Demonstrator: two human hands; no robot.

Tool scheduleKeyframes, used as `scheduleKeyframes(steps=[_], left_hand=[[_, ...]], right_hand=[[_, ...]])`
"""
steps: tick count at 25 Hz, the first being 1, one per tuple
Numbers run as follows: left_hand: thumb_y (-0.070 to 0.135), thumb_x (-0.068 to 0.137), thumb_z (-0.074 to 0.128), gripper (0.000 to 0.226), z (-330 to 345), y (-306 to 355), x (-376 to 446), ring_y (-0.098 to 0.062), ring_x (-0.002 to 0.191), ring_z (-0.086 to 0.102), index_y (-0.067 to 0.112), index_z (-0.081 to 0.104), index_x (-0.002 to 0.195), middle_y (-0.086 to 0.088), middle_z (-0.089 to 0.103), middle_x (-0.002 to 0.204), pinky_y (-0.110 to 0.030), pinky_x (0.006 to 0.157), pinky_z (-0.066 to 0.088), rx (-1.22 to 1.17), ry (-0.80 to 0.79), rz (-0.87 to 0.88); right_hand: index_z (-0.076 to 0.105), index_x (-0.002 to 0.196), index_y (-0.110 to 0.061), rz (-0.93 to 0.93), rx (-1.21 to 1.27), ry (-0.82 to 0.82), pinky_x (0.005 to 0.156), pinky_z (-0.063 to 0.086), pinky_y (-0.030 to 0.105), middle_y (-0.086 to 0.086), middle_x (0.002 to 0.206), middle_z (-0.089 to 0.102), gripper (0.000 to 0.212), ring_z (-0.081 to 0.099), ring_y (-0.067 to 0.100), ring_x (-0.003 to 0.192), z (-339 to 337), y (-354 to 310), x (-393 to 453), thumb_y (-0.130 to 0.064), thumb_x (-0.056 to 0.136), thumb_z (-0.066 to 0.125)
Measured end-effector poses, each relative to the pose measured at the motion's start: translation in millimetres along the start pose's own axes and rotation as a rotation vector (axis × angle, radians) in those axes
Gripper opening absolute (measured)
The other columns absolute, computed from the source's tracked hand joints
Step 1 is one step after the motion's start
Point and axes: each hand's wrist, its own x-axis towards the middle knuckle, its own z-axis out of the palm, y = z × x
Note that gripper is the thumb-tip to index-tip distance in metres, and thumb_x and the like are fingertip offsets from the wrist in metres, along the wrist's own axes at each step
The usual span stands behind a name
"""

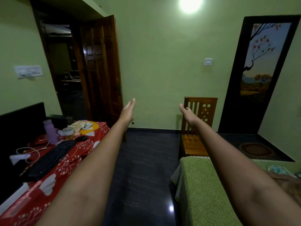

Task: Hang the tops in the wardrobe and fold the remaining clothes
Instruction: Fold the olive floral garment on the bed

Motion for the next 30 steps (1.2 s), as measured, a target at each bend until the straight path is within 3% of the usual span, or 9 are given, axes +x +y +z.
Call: scheduleKeyframes(steps=[5, 12, 17, 21, 25, 30], left_hand=[[0.055, 0.097, 0.034, 0.065, 19.6, 26.4, 153.5, -0.02, 0.143, 0.026, 0.02, 0.022, 0.151, 0.001, 0.024, 0.156, -0.043, 0.114, 0.027, 0.013, -0.028, 0.099], [0.055, 0.097, 0.032, 0.067, 76.8, -20.1, 310.0, -0.019, 0.144, 0.023, 0.015, 0.022, 0.15, 0.0, 0.023, 0.156, -0.041, 0.118, 0.02, 0.103, -0.158, 0.071], [0.053, 0.098, 0.034, 0.066, 130.5, -16.6, 443.7, -0.017, 0.144, 0.022, 0.014, 0.023, 0.15, 0.0, 0.023, 0.157, -0.039, 0.119, 0.018, 0.031, -0.155, 0.127], [0.052, 0.098, 0.035, 0.064, 211.9, -16.5, 530.5, -0.017, 0.143, 0.025, 0.016, 0.025, 0.15, 0.002, 0.026, 0.156, -0.041, 0.119, 0.019, 0.001, -0.219, 0.147], [0.055, 0.097, 0.034, 0.065, 320.9, -30.7, 581.1, -0.019, 0.143, 0.024, 0.019, 0.024, 0.15, 0.001, 0.025, 0.156, -0.042, 0.119, 0.019, -0.013, -0.438, 0.119], [0.05, 0.099, 0.033, 0.061, 471.2, -26.0, 610.9, -0.02, 0.143, 0.024, 0.015, 0.027, 0.149, -0.001, 0.027, 0.155, -0.04, 0.119, 0.017, -0.121, -0.744, 0.154]], right_hand=[[0.013, 0.153, -0.019, -0.091, 0.112, 0.104, 0.114, 0.019, 0.051, 0.009, 0.158, 0.018, 0.079, 0.019, 0.033, 0.143, -5.2, -46.6, 136.6, -0.067, 0.092, 0.031], [0.001, 0.154, -0.017, 0.108, 0.012, 0.063, 0.114, 0.014, 0.054, 0.011, 0.16, 0.006, 0.084, 0.011, 0.036, 0.145, -0.2, 5.6, 289.2, -0.067, 0.092, 0.027], [0.009, 0.153, -0.015, -0.031, 0.091, 0.165, 0.114, 0.019, 0.049, 0.01, 0.159, 0.014, 0.08, 0.018, 0.033, 0.144, -48.8, -24.4, 420.6, -0.064, 0.093, 0.029], [0.008, 0.154, -0.02, -0.03, 0.032, 0.223, 0.114, 0.016, 0.051, 0.009, 0.159, 0.012, 0.078, 0.015, 0.033, 0.145, -103.3, -15.9, 500.9, -0.066, 0.093, 0.027], [0.004, 0.154, -0.024, 0.07, 0.051, 0.346, 0.115, 0.016, 0.054, 0.009, 0.16, 0.009, 0.081, 0.014, 0.035, 0.145, -168.6, 28.2, 542.4, -0.069, 0.09, 0.03], [-0.004, 0.153, -0.019, 0.166, 0.144, 0.721, 0.118, 0.015, 0.047, 0.005, 0.16, 0.004, 0.087, 0.012, 0.027, 0.146, -269.8, 71.6, 521.4, -0.066, 0.091, 0.035]])
